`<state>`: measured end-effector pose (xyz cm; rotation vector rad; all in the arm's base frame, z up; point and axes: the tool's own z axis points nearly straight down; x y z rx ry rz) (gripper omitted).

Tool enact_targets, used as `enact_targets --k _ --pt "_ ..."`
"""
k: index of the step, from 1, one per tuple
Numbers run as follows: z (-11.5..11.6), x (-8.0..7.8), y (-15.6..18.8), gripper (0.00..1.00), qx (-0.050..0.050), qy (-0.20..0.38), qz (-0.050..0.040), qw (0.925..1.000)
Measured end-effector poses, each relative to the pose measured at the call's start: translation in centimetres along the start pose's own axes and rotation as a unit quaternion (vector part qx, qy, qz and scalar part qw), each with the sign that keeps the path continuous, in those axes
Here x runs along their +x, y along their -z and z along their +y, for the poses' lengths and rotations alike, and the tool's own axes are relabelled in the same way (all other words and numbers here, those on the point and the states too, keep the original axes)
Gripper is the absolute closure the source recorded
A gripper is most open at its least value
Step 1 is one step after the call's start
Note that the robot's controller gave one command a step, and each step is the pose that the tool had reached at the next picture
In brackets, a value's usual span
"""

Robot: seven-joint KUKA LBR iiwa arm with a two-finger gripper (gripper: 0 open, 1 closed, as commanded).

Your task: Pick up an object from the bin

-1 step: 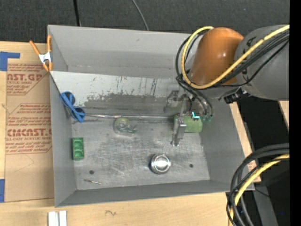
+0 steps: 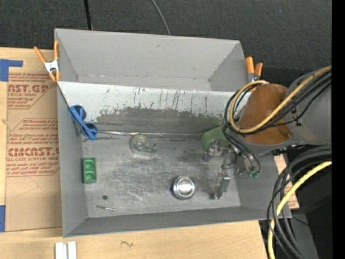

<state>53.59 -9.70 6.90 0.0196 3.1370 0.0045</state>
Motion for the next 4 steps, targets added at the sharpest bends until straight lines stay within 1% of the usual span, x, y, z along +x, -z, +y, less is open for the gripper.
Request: enact_targets --k 1,2,3,4 --pt "7.4 4.8 1.4 0.0 0.001 0.163 -0.0025 0.9866" --pt "11.5 3.3 0.3 0.0 0.002 0.306 -0.0009 0.952" --pt "11.7 3.3 0.2 1.0 0.001 0.307 -0.0021 0.9518" --pt "13.3 1.3 18.8 1.0 0.001 0.517 -0.0014 0.8558"
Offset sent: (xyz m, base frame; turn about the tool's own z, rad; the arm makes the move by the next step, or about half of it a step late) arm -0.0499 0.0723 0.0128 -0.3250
